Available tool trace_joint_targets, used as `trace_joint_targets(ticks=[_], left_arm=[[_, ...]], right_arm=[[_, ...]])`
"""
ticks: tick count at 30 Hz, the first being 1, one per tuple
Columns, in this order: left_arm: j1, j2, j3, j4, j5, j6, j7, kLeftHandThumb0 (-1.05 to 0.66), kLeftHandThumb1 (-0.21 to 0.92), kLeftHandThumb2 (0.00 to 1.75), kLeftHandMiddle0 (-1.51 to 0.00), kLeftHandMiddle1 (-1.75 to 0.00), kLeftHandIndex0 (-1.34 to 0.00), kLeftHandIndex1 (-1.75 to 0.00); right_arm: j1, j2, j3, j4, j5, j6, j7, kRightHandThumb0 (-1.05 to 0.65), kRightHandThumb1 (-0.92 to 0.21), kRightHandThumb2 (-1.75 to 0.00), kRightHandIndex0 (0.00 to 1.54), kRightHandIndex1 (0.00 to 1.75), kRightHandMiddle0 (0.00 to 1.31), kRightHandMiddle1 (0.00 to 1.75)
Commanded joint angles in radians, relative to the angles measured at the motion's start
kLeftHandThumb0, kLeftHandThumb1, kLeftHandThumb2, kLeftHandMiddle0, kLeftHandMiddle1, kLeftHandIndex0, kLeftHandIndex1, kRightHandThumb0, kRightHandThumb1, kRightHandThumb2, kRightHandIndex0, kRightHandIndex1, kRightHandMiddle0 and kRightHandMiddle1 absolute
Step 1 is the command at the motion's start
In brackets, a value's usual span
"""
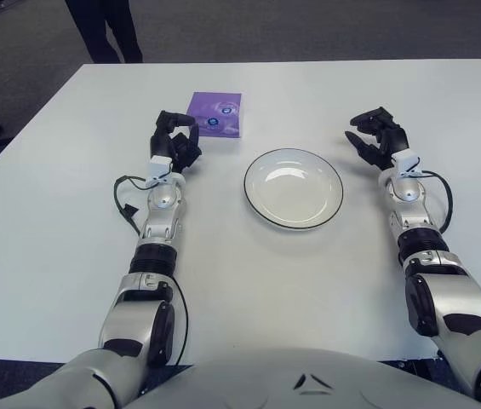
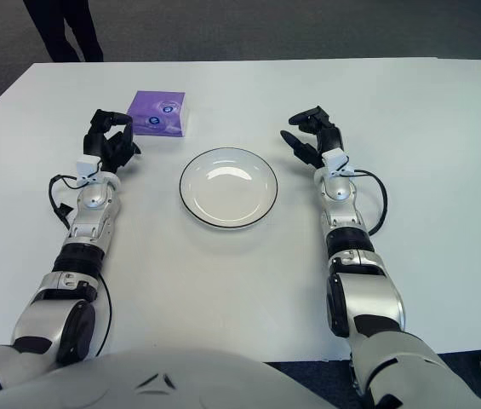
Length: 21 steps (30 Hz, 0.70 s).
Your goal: Put the tissue paper into the plate.
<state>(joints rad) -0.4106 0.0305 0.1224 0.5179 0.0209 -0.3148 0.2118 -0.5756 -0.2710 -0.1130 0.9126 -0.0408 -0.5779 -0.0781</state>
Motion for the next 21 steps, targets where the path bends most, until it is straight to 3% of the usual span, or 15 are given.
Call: trace_joint_targets(ticks=[1,5,21], left_arm=[[0.123,-0.019,-0.002,0.059,0.005,0.003,0.003,-0.37,0.82,0.53,-0.88,-1.75,-0.39,-1.61],[0.123,-0.019,-0.002,0.058,0.004,0.004,0.003,-0.37,0.82,0.53,-0.88,-1.75,-0.39,-1.61],[0.123,-0.018,-0.002,0.060,-0.001,0.005,0.002,-0.37,0.82,0.53,-0.88,-1.75,-0.39,-1.60]], right_arm=[[0.114,0.063,0.001,0.097,-0.003,-0.040,-0.029,-0.01,-0.92,-0.18,0.60,1.34,0.48,1.25],[0.110,0.068,-0.003,0.111,-0.004,-0.059,-0.037,-0.01,-0.92,-0.18,0.54,1.32,0.52,1.30],[0.102,0.071,-0.010,0.143,0.002,-0.091,-0.016,0.00,-0.92,-0.19,0.53,1.32,0.52,1.31]])
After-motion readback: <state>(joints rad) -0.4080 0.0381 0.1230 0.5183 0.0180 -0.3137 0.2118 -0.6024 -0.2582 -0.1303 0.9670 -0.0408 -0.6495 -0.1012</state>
